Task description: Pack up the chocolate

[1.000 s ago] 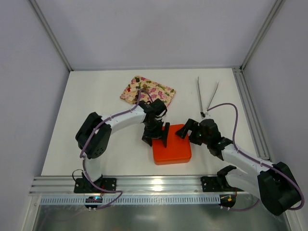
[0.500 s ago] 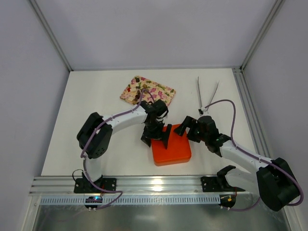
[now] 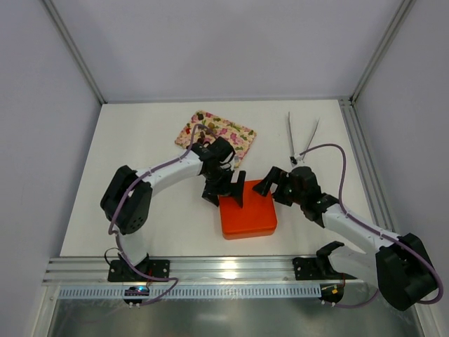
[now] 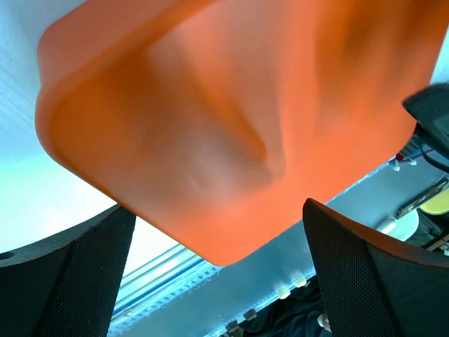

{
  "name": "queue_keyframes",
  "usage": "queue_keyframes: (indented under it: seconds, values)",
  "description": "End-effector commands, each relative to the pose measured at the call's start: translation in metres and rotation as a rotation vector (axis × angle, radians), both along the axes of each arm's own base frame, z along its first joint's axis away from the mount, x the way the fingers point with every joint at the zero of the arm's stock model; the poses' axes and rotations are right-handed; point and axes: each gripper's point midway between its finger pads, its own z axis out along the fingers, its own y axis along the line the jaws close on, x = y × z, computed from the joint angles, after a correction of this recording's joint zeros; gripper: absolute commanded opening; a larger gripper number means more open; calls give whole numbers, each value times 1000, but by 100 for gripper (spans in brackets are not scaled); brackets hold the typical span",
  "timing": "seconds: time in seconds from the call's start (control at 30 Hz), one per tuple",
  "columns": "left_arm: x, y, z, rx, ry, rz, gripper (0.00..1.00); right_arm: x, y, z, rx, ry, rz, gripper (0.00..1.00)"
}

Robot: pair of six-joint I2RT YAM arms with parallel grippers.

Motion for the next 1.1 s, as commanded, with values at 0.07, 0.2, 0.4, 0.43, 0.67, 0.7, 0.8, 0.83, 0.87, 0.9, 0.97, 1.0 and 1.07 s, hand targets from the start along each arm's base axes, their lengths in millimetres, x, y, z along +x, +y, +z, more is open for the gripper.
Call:
queue_keyframes:
  seconds: [0.07,0.2,0.4,0.43,0.67,0.7,0.8,0.83,0.87,0.9,0.97,1.0,1.07]
  values:
    - [1,0,16,-71,-40,-9,98,6,-2,20,16,-55,8,98]
    - [-2,6,12,-67,-32,3,99,4,-5,17,19,-51,7,98]
    - [-7,9,10,-70,-24,19,99,-5,-5,10,17,-34,30,98]
    - [-8,8,10,-74,-22,25,99,-6,-6,9,14,-33,29,98]
    - [-14,1,8,-126,1,95,99,-25,-8,-7,20,23,45,98]
    - [-15,0,8,-127,1,97,99,-26,-8,-8,22,23,47,98]
    - [-16,-3,5,-129,8,120,99,-31,-7,-11,31,38,59,98]
    - [-19,-6,4,-129,10,119,99,-34,-5,-13,32,46,67,98]
    - [-19,-8,4,-137,7,120,99,-35,-5,-14,35,51,67,98]
    - [-20,-10,3,-133,15,131,99,-37,-5,-15,37,55,68,98]
    - [-22,-12,2,-131,7,137,98,-40,-4,-17,42,65,69,98]
    - [-22,-12,2,-130,5,142,98,-42,-4,-19,42,69,69,98]
    - [-25,-13,-1,-127,13,148,97,-45,-3,-21,48,78,69,97]
